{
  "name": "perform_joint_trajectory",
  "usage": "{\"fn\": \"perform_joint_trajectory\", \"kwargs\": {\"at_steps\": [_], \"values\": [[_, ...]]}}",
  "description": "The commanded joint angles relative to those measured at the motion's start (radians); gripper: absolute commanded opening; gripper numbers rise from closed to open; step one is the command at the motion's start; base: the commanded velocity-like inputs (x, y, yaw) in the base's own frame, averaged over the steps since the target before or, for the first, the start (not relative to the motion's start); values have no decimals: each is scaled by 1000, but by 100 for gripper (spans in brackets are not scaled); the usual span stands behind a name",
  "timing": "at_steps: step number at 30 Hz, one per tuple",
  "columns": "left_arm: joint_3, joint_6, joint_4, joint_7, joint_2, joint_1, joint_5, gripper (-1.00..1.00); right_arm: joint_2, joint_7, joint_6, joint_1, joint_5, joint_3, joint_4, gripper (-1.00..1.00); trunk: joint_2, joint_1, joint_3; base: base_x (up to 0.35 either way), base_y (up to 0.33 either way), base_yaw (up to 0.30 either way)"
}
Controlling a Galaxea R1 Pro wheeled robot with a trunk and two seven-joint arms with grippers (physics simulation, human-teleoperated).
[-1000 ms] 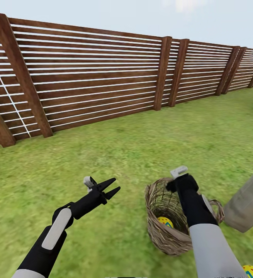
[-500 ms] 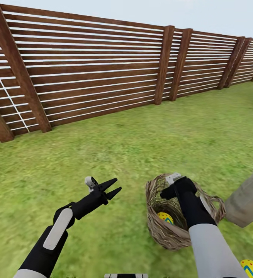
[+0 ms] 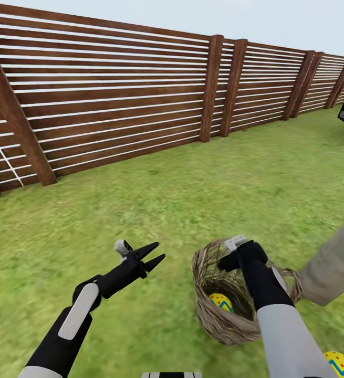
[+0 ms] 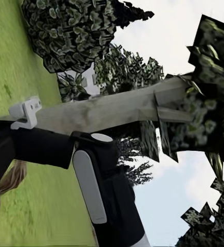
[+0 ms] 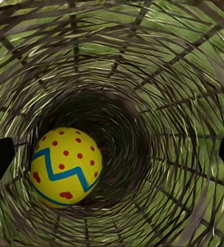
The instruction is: Take the three Easter eggs out of the wicker basket on the lawn in the garden, then place them on the lawn next to a single tree (choose any tree) so that all three eggs are next to the same tree and none are left in the basket.
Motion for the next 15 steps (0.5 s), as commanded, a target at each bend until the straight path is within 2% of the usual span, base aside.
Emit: {"fn": "perform_joint_trajectory", "kwargs": {"at_steps": [1,10,15], "values": [[-1,5,0,0,1,0,5,100,1,10,1,-1,10,-3,-1,100,0,0,0,298,122,-242],[-1,5,20,1,-1,0,4,100,-11,11,1,-1,8,-4,3,100,0,0,10,299,129,-243],[-1,3,35,-1,-1,0,7,100,-13,10,-1,0,5,-6,83,100,0,0,14,78,31,-184]]}}
